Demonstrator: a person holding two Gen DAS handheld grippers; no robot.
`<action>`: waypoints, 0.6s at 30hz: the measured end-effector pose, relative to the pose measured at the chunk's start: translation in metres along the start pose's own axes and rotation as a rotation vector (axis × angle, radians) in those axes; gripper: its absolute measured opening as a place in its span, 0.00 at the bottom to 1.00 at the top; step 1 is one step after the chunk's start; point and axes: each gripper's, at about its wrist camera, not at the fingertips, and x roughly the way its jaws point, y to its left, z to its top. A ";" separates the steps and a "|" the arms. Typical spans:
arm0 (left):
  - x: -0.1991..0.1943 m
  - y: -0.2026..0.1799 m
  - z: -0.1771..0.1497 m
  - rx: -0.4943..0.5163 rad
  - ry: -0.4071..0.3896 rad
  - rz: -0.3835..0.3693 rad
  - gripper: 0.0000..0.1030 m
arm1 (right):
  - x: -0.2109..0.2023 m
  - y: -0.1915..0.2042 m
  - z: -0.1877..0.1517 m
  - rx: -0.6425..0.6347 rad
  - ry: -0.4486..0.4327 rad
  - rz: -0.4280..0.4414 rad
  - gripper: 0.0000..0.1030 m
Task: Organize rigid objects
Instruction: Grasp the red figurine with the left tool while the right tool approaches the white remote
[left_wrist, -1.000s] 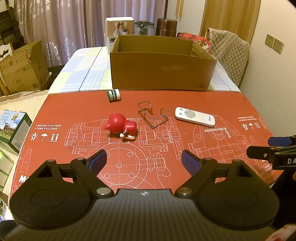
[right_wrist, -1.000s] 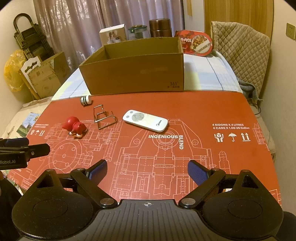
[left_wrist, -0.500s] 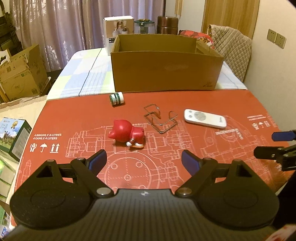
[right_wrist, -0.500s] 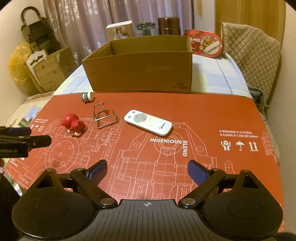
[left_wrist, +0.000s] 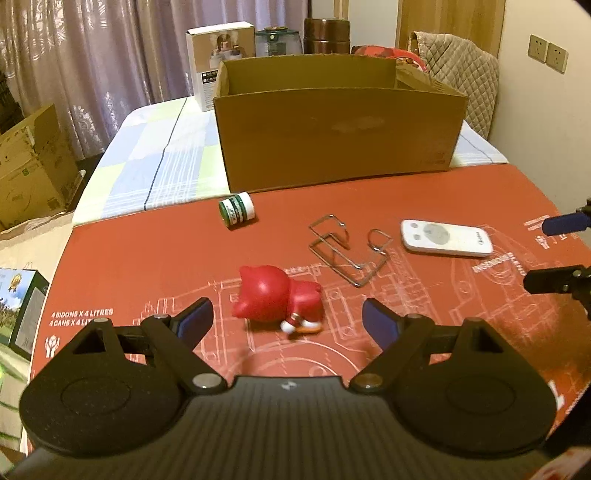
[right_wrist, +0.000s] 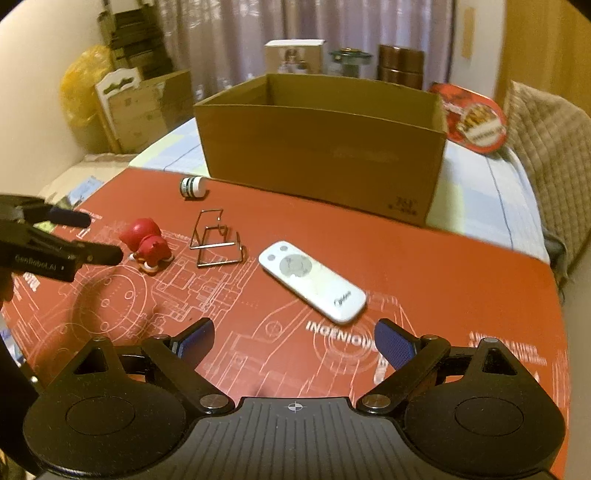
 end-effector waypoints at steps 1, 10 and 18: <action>0.004 0.003 0.001 0.005 0.000 -0.001 0.83 | 0.004 -0.001 0.001 -0.011 0.002 0.004 0.88; 0.035 0.012 0.008 0.032 0.014 -0.031 0.83 | 0.041 -0.008 0.011 -0.099 0.049 0.040 0.88; 0.053 0.010 0.011 0.059 0.024 -0.045 0.83 | 0.062 -0.015 0.015 -0.165 0.088 0.045 0.88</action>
